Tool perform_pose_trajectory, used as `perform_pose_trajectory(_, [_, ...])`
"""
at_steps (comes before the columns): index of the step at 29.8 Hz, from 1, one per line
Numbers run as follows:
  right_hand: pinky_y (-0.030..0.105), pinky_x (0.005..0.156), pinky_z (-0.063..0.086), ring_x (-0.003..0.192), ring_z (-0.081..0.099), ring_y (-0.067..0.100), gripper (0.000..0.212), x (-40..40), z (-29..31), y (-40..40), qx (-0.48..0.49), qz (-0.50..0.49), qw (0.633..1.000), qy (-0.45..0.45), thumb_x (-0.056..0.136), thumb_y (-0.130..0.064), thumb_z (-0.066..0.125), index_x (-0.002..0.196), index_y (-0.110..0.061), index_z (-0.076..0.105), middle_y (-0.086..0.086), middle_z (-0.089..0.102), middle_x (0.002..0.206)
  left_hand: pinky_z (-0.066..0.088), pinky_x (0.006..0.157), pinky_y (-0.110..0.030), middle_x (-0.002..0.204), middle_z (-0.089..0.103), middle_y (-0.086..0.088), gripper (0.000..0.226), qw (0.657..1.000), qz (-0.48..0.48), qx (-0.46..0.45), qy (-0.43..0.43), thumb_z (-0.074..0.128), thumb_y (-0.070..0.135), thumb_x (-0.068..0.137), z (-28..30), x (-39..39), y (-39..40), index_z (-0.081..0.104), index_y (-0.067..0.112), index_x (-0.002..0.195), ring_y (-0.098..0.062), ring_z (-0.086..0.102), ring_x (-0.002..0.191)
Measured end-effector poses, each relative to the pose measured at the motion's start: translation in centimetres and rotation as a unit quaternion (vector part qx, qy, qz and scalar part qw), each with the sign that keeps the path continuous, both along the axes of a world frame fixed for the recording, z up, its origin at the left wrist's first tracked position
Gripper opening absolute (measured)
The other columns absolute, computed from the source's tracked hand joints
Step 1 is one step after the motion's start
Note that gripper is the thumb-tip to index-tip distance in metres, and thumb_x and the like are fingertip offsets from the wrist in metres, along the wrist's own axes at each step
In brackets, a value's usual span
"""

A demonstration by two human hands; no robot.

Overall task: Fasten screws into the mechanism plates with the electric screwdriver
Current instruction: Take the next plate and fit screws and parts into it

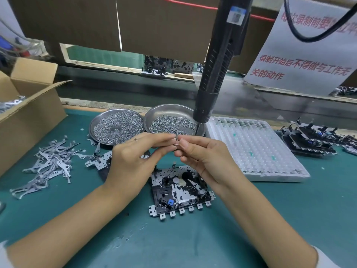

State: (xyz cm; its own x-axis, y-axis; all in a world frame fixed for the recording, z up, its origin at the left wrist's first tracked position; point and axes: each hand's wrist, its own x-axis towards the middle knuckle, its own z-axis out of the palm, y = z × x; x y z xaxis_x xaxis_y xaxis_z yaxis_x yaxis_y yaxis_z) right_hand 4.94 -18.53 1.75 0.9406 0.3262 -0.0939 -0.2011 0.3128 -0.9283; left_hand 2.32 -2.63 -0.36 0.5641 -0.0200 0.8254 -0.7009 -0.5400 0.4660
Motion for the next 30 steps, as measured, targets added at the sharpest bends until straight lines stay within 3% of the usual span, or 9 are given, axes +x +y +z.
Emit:
perform_pose_trajectory(15, [0.015, 0.058, 0.052, 0.062, 0.067, 0.010, 0.031, -0.15, -0.20, 0.06, 0.002, -0.007, 1.000, 0.012, 0.067, -0.013, 0.071, 0.095, 0.000, 0.069, 0.008, 0.072, 0.075, 0.055, 0.079, -0.027, 0.094, 0.069, 0.003, 0.023, 0.998, 0.000, 0.052, -0.022, 0.073, 0.006, 0.078, -0.18, 0.14, 0.22, 0.071, 0.003, 0.100, -0.009, 0.066, 0.085])
perform_pose_trajectory(30, [0.019, 0.057, 0.052, 0.058, 0.065, 0.013, 0.031, -0.13, 0.06, -0.15, -0.058, -0.028, 0.997, -0.039, 0.062, -0.015, 0.077, 0.091, -0.005, 0.070, 0.010, 0.073, 0.075, 0.054, 0.078, -0.028, 0.094, 0.070, -0.002, 0.024, 0.995, 0.010, 0.091, -0.029, 0.073, 0.003, 0.079, -0.12, -0.04, 0.16, 0.070, 0.000, 0.102, -0.013, 0.066, 0.084])
